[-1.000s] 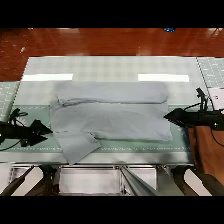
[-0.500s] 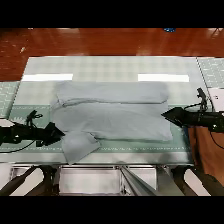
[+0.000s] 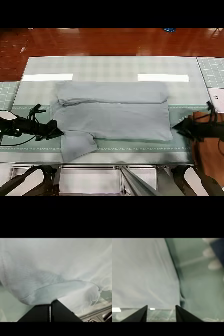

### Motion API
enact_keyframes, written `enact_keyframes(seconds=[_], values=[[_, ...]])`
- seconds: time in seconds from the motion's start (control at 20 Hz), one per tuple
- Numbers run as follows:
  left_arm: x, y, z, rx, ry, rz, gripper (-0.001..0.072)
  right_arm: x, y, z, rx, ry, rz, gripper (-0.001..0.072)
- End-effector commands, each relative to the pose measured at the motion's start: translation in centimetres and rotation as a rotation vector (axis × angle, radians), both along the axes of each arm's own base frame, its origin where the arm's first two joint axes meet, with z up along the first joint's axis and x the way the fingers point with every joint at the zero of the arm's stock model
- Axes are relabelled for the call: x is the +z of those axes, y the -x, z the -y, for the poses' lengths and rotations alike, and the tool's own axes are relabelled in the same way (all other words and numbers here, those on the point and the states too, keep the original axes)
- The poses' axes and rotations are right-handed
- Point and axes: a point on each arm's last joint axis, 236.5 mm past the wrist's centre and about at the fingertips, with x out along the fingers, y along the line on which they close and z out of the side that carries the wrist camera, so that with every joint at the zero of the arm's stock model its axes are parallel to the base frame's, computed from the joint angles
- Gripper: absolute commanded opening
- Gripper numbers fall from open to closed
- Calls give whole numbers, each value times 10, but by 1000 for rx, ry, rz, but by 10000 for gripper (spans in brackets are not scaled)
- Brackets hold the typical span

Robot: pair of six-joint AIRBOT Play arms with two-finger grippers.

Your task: Fold the shirts.

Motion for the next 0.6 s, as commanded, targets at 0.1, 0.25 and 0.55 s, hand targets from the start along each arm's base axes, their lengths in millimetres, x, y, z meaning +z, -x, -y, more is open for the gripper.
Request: enact_keyframes(seconds=[0.1,0.25,0.55], values=[[4,-3,1,-12,5,9,21,-26,36,-3,-8,23,-138,407],[3,-4,0,-8,1,14,20,-27,32,1,-30,36,-127,407],[3,-4,0,-8,0,14,20,-47,17,-15,-2,22,-146,407]])
